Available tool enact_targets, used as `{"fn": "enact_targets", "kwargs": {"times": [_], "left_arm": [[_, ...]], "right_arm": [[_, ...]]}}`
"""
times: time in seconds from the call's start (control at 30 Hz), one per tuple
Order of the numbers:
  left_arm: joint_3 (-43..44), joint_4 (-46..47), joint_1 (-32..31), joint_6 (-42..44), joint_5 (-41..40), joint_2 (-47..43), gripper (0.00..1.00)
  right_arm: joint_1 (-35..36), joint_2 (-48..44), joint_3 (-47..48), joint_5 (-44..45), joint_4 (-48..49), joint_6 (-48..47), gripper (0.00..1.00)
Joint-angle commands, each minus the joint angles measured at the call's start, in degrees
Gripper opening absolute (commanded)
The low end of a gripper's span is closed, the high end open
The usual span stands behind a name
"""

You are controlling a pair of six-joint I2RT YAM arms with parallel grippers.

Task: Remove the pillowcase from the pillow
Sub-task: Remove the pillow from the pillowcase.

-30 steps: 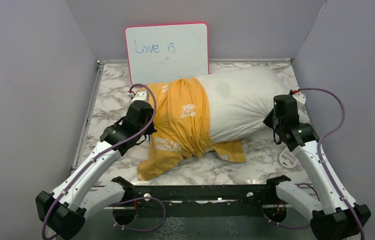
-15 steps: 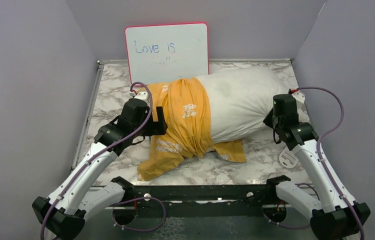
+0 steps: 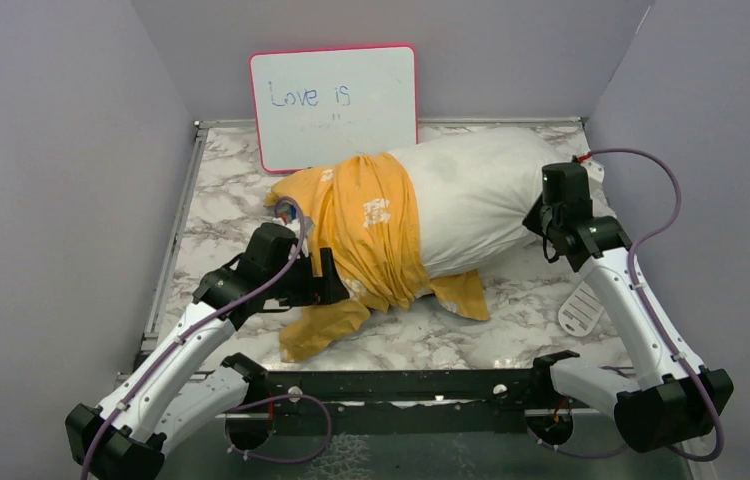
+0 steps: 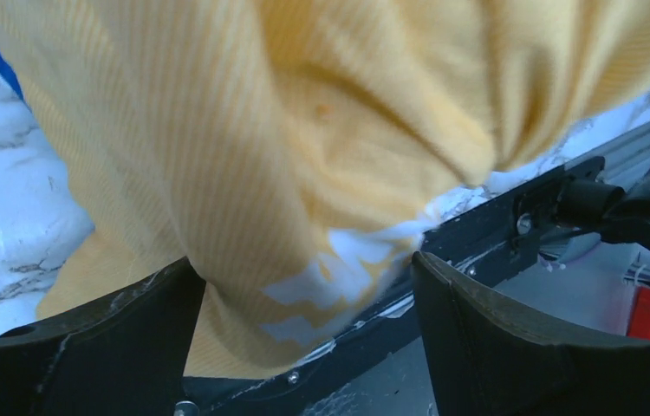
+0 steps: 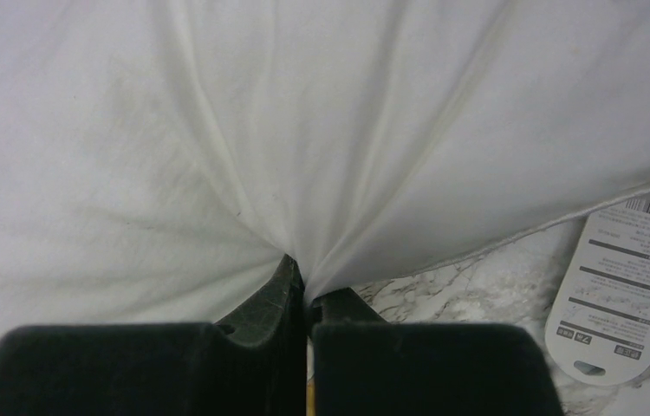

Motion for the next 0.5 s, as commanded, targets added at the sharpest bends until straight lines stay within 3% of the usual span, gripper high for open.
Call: {"fn": "enact_targets", "kwargs": {"times": [0.0, 0.07, 0.17, 0.3, 0.47], "left_arm": [[-3.4, 1.8, 0.0, -4.6, -3.1, 0.2, 0.85], [-4.1, 3.3, 0.0, -5.6, -4.2, 0.5, 0.78], [-5.3, 3.4, 0.0, -6.0, -7.3, -0.2, 0.41], [-5.1, 1.4, 0.0, -7.6, -13.9, -3.3, 0.02], [-2.0, -5.0, 0.0, -9.9, -24.2, -7.2, 0.00]], "right_arm": [[-0.2, 0.3, 4.1, -1.0, 2.7, -1.4, 0.01], [-0.2, 0.7, 5.0, -1.2, 2.7, -1.6, 0.01], [-0.2, 1.2, 5.9, -0.1, 2.7, -2.3, 0.01], [-0.8, 2.3, 6.6, 4.4, 3.2, -4.7, 0.01], [-4.0, 3.1, 7.2, 6.5, 3.1, -6.3, 0.01]]}}
